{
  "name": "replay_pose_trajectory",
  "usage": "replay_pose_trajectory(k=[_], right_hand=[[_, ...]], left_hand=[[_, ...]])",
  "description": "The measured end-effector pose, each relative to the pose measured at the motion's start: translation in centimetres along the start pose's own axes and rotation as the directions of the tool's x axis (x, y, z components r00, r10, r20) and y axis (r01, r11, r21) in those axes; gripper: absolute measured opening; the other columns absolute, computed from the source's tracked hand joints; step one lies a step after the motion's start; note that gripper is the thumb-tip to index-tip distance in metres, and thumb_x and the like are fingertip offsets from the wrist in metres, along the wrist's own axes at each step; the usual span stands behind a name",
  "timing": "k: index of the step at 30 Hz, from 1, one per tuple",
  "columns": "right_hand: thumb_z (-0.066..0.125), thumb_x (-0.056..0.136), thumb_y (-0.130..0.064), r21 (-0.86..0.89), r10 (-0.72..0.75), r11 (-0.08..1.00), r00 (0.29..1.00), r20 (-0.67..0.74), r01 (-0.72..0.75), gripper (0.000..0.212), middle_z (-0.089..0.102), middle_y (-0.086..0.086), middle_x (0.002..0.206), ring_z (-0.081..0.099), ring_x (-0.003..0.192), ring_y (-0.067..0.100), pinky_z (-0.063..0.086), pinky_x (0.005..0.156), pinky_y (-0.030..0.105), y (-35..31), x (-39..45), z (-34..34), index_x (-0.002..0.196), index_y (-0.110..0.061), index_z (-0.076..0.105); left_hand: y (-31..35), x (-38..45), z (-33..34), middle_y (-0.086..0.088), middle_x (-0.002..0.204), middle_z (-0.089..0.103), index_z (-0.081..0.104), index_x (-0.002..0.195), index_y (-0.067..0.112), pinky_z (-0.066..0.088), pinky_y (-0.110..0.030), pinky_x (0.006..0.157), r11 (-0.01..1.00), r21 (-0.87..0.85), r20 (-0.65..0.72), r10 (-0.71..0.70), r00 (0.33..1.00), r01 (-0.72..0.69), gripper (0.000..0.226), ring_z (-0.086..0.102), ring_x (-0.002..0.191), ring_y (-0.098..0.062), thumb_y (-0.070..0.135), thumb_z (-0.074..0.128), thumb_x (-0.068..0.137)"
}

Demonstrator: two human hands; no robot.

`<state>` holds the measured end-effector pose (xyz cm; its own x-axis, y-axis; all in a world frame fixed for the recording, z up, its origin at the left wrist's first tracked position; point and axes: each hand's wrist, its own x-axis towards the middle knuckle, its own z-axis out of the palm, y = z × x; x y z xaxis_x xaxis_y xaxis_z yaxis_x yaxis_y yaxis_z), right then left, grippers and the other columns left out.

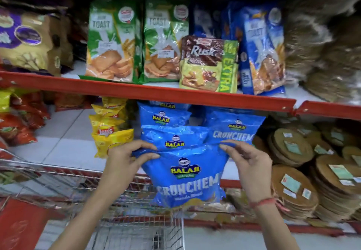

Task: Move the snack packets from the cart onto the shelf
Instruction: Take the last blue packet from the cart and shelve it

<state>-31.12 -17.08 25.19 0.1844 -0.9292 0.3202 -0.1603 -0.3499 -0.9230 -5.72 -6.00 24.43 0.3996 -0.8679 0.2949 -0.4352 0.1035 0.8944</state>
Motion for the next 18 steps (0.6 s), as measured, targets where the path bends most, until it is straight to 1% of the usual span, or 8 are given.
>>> replay_pose_trajectory(k=[2, 5, 8, 9, 10, 12, 14, 18], right_hand=[[0.073, 0.081, -0.008, -0.026, -0.027, 0.999, 0.996, -0.085, 0.025, 0.025, 0.077, -0.011, 0.070, 0.067, 0.070, -0.004, 0.054, 0.065, 0.011, 0.6, 1.5, -2.6, 0.072, -0.032, 0.074], [0.072, 0.082, -0.012, -0.081, -0.053, 0.996, 0.981, -0.188, 0.038, 0.024, 0.076, 0.006, 0.079, 0.066, 0.073, 0.003, 0.057, 0.072, 0.021, 2.4, 4.1, -5.7, 0.074, -0.035, 0.073], [0.071, 0.083, -0.010, -0.083, -0.015, 0.997, 0.962, -0.272, -0.008, 0.018, 0.074, 0.014, 0.086, 0.065, 0.079, 0.014, 0.057, 0.081, 0.042, 4.6, 6.6, -8.0, 0.078, -0.027, 0.073], [0.072, 0.083, -0.011, -0.100, -0.010, 0.995, 0.953, -0.303, -0.021, 0.016, 0.074, 0.013, 0.088, 0.065, 0.079, 0.009, 0.057, 0.084, 0.037, 5.3, 7.4, -8.6, 0.079, -0.026, 0.073], [0.072, 0.082, -0.011, -0.133, -0.018, 0.991, 0.943, -0.334, -0.028, 0.015, 0.074, 0.010, 0.087, 0.063, 0.076, -0.002, 0.056, 0.083, 0.022, 6.0, 8.2, -9.1, 0.078, -0.026, 0.072], [0.073, 0.082, -0.014, -0.215, -0.025, 0.975, 0.925, -0.379, -0.062, 0.014, 0.074, 0.005, 0.085, 0.061, 0.068, -0.014, 0.044, 0.067, -0.005, 7.2, 9.6, -9.8, 0.079, -0.028, 0.072], [0.072, 0.083, -0.015, -0.244, -0.003, 0.965, 0.922, -0.386, -0.099, 0.008, 0.075, 0.004, 0.087, 0.061, 0.069, -0.006, 0.041, 0.062, -0.008, 8.4, 10.7, -10.0, 0.084, -0.022, 0.075], [0.070, 0.084, -0.012, -0.284, 0.049, 0.943, 0.920, -0.389, -0.171, 0.007, 0.076, 0.011, 0.091, 0.062, 0.081, 0.014, 0.035, 0.066, -0.009, 10.4, 11.5, -9.7, 0.088, -0.012, 0.076]], left_hand=[[1.2, 1.2, 3.0, 0.030, 0.078, 0.071, 0.068, 0.076, 0.043, 0.051, -0.003, 0.073, 0.995, 0.067, 0.022, 0.079, 0.997, -0.080, 0.015, 0.065, 0.087, 0.010, 0.029, 0.071, 0.070], [2.1, 3.7, 7.9, 0.029, 0.080, 0.066, 0.074, 0.081, 0.027, 0.044, 0.003, 0.073, 0.976, 0.157, 0.020, 0.148, 0.989, -0.149, 0.010, 0.059, 0.081, 0.022, 0.021, 0.077, 0.074], [2.6, 6.3, 12.5, 0.013, 0.077, 0.073, 0.075, 0.083, 0.019, 0.040, 0.002, 0.065, 0.973, 0.173, 0.028, 0.148, 0.989, -0.150, 0.010, 0.060, 0.071, 0.012, 0.017, 0.077, 0.074], [2.7, 6.9, 13.7, 0.007, 0.077, 0.076, 0.075, 0.085, 0.018, 0.041, -0.002, 0.063, 0.971, 0.183, 0.046, 0.149, 0.988, -0.155, 0.010, 0.061, 0.071, 0.004, 0.018, 0.076, 0.075], [2.8, 7.4, 14.9, 0.002, 0.078, 0.078, 0.075, 0.086, 0.018, 0.043, -0.006, 0.063, 0.967, 0.199, 0.070, 0.150, 0.986, -0.161, 0.009, 0.062, 0.071, -0.002, 0.018, 0.075, 0.077], [2.7, 8.2, 16.7, -0.004, 0.081, 0.079, 0.074, 0.089, 0.017, 0.053, -0.022, 0.070, 0.960, 0.231, 0.113, 0.133, 0.985, -0.156, 0.010, 0.068, 0.072, -0.009, 0.017, 0.073, 0.080], [2.6, 9.0, 18.1, -0.006, 0.086, 0.079, 0.074, 0.092, 0.014, 0.057, -0.032, 0.075, 0.956, 0.257, 0.131, 0.111, 0.985, -0.141, 0.011, 0.071, 0.080, -0.017, 0.014, 0.070, 0.082], [2.2, 10.3, 19.7, -0.006, 0.097, 0.078, 0.073, 0.097, 0.012, 0.053, -0.032, 0.083, 0.938, 0.328, 0.170, 0.061, 0.984, -0.115, 0.014, 0.070, 0.093, -0.021, 0.014, 0.065, 0.086]])
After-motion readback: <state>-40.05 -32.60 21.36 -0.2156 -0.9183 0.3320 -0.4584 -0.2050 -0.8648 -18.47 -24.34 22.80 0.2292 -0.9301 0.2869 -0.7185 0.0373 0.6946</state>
